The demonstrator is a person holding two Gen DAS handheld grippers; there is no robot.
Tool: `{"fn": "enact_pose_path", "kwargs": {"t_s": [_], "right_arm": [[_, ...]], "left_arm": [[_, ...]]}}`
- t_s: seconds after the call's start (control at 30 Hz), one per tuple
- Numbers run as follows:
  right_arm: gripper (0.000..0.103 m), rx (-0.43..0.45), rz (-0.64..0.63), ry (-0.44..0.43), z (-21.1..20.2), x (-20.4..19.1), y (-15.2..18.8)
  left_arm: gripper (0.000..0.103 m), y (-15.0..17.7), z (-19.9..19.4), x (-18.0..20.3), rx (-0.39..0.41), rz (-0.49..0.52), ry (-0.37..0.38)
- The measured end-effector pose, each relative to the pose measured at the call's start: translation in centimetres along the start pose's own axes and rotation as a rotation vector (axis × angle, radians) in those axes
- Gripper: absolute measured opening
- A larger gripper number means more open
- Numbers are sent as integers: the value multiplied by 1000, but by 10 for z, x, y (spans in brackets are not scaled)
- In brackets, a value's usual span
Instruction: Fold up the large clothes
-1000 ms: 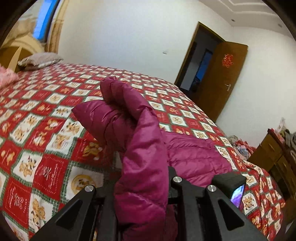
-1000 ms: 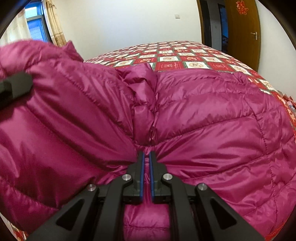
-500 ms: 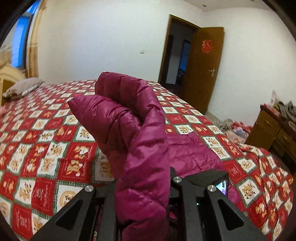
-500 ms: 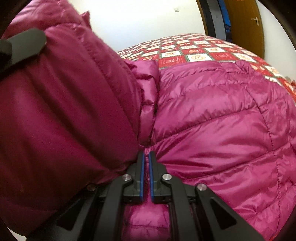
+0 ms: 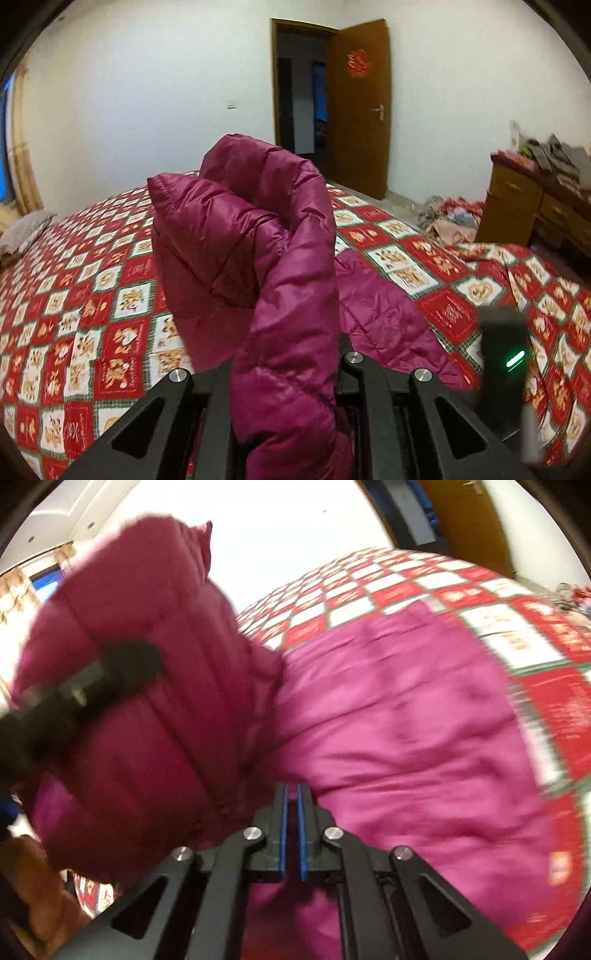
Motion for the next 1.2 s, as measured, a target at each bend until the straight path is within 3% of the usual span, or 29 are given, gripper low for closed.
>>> {"fn": "enact_pose_path", "kwargs": {"t_s": [0.17, 0.37, 0.43, 0.5, 0.63, 0.77, 0.83, 0.93, 0.97, 1.0, 1.1, 1.2], "right_arm": [[13, 48, 29, 132, -36, 48, -13], [13, 45, 65, 194, -53, 84, -26], [29, 35, 63, 200, -56, 89, -32], [66, 41, 72, 183, -63, 95, -40], [67, 62, 53, 141, -75, 98, -67], [69, 1, 9, 64, -55, 87, -91], [69, -49, -33, 80, -35, 84, -98], [64, -166, -63, 25, -3, 77, -94], [42, -197, -87, 16, 6, 74, -92], [30, -205, -105, 37, 8, 75, -91], [19, -208, -87, 69, 7, 83, -88], [17, -199, -24, 59, 2, 97, -83]], "left_arm": [[15, 9, 20, 29, -36, 93, 8], [15, 28, 50, 65, -83, 209, 5], [15, 36, 60, 75, -96, 233, 9], [15, 42, 67, 83, -104, 259, 14], [16, 53, 80, 97, -105, 312, 17], [16, 56, 85, 102, -101, 328, 18], [16, 55, 85, 103, -89, 311, 24], [17, 57, 83, 103, -81, 330, 19], [19, 57, 82, 103, -80, 331, 20], [20, 57, 81, 103, -79, 329, 25], [28, 57, 74, 103, -76, 317, 52], [41, 62, 53, 111, -52, 360, 70]]}}
Point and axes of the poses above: each gripper's, at about its wrist camera, not at the fingertips, and z roughly the way its jaws point, x to its right, y to its underside, the point moved 8 cm from there along z, roughly the way its jaws point, and after that the axes turned 1 degree about -y, right-handed, at the moved point
